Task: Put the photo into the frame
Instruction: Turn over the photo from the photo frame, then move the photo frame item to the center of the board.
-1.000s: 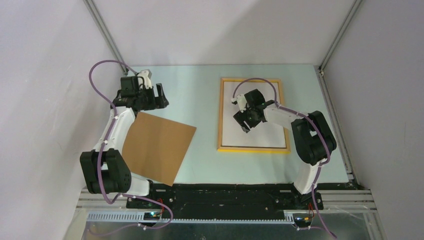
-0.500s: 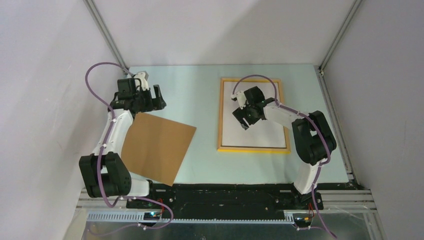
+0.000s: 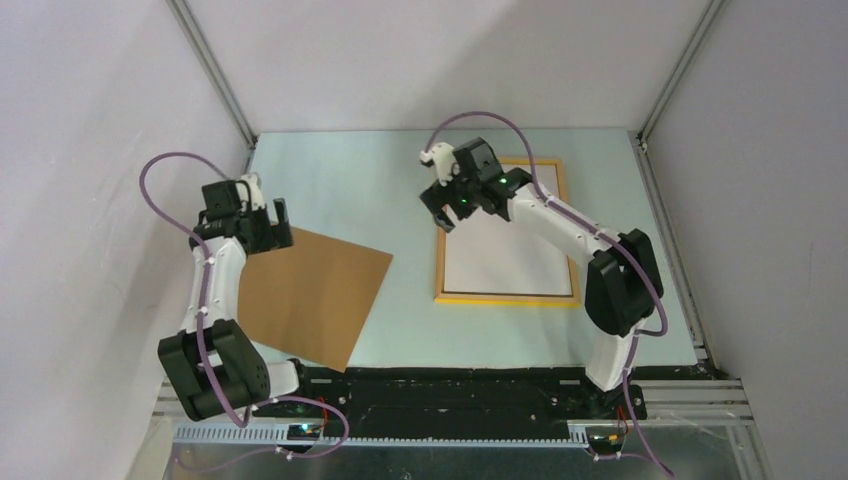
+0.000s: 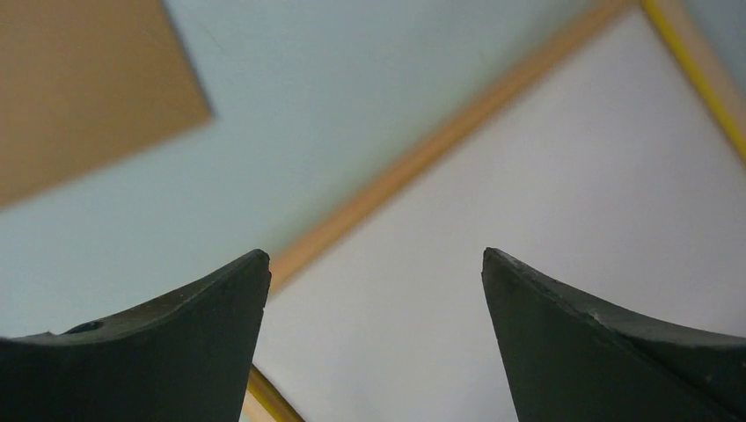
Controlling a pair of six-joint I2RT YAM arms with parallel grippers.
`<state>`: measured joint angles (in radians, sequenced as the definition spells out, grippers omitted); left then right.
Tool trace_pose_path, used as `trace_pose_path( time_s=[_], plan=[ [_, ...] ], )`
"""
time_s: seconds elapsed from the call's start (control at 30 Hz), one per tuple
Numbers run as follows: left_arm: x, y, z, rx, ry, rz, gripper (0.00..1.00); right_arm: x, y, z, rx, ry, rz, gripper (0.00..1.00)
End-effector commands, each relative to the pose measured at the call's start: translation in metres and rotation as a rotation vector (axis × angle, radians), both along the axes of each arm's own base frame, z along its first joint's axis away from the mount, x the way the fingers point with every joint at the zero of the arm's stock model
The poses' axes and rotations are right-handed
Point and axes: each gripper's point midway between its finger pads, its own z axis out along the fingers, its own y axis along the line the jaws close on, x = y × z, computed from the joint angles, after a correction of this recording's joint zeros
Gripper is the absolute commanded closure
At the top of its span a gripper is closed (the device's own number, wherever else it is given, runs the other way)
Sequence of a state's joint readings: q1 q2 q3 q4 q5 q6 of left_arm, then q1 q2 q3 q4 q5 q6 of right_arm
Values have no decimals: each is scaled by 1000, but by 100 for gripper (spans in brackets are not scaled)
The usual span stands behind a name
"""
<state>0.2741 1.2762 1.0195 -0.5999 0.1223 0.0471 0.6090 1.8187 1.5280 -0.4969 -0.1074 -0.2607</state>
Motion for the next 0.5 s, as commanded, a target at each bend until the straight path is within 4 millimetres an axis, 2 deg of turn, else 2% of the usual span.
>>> trace_pose_path(
  time_s=[0.0,0.1,0.13,0.17,0.2,0.23,0.27,0.3,0.47],
  plan=[
    [-53,37,-22,51,162,55,0,-17,67,18,75,17,135,5],
    [-85,45,-35,61,251,42,0,-30,111,10,80,38,230,5],
    [-97,48,-36,75,277,29,0,-38,123,-4,64,69,256,6],
    [-108,49,-41,89,310,27,0,-39,135,3,87,63,280,6],
    [-118,51,-40,118,324,9,0,-46,145,-12,72,93,304,6],
    [-129,52,-46,137,360,5,0,-47,155,-8,87,89,323,6],
    [-138,52,-45,161,369,-16,0,-54,164,-22,73,112,344,7],
    [-148,54,-49,186,400,-18,0,-55,173,-18,87,106,362,7],
    [-180,59,-53,316,466,-107,0,-70,208,-52,75,152,427,8]
  ],
)
